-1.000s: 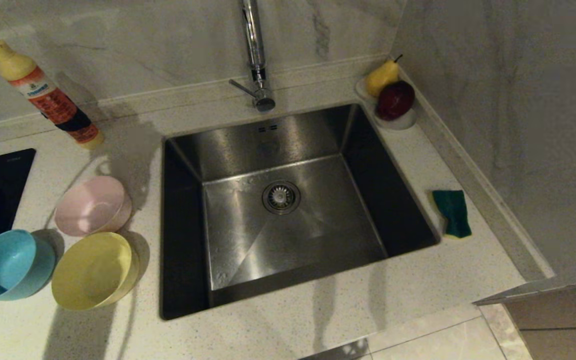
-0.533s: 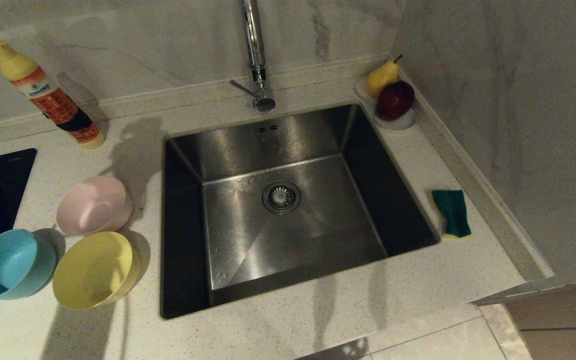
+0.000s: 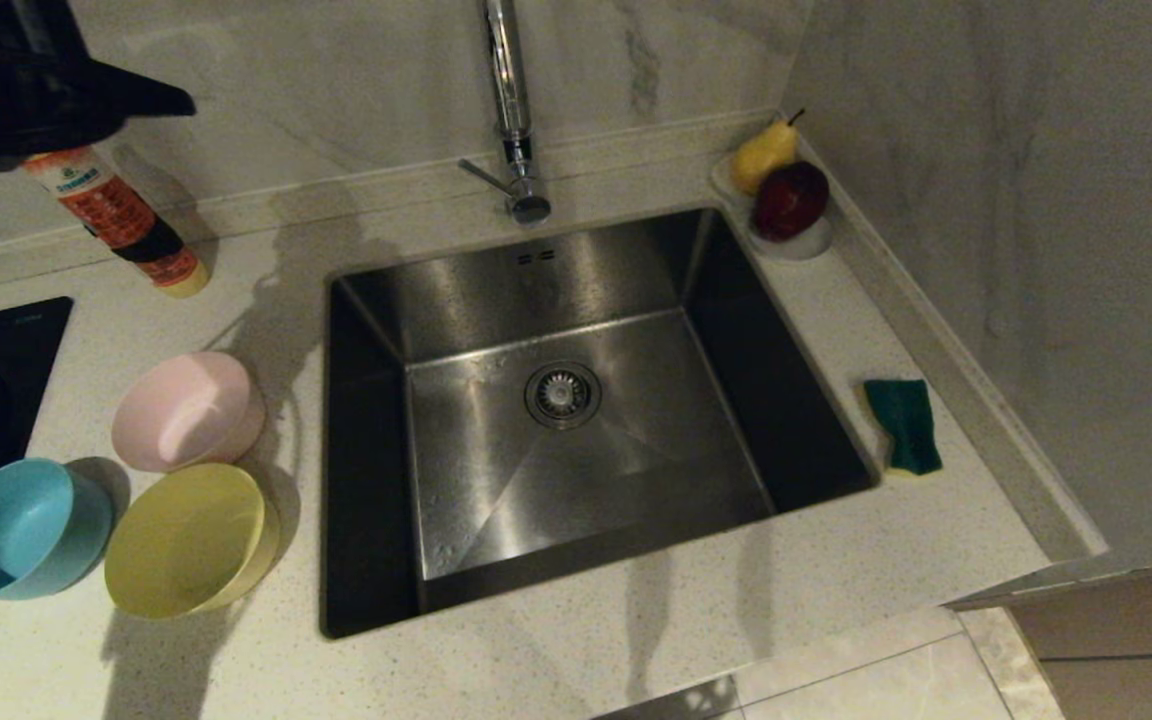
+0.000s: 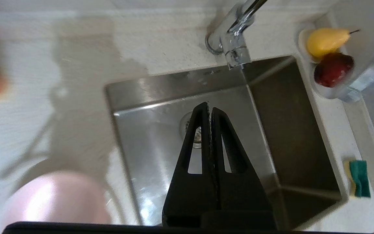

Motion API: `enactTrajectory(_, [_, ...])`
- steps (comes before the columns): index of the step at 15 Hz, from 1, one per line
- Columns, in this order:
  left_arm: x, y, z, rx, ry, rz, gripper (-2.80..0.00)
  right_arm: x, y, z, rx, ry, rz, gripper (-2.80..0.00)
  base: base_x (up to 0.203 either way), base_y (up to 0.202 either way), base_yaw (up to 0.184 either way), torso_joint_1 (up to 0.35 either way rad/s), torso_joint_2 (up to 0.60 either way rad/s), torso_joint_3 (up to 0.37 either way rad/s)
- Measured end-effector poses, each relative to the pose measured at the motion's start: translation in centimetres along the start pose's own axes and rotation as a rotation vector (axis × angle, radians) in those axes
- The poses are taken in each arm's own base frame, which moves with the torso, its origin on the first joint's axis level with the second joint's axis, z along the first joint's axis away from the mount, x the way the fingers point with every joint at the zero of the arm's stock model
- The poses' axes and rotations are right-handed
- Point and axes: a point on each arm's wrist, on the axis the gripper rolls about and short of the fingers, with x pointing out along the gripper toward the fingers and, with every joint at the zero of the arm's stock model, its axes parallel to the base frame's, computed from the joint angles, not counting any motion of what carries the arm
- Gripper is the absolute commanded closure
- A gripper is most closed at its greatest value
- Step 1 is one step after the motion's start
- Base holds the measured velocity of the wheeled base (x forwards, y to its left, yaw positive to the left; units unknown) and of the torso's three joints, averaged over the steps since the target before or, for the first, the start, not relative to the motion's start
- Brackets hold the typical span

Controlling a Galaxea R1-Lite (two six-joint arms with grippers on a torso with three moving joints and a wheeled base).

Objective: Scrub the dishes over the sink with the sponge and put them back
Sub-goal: Turn on the faucet

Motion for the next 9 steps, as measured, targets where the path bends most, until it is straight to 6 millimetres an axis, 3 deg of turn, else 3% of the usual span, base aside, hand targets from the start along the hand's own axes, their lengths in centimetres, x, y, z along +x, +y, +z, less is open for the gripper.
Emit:
enactTrajectory(4, [7.4,0.7,-1.0,-0.044,-0.022,-0.064,0.0,0.0,0.0,0.0,0.0,0.0,0.0,0.0,0.0,0.0,0.0,0.0,0.0,0.0])
enactTrajectory(9, [13.2,1.5,-2.1,-0.145,-0.08,-0.126,0.0,0.0,0.0,0.0,0.0,0.0,0.0,0.0,0.0,0.0,0.0,0.0,0.0,0.0])
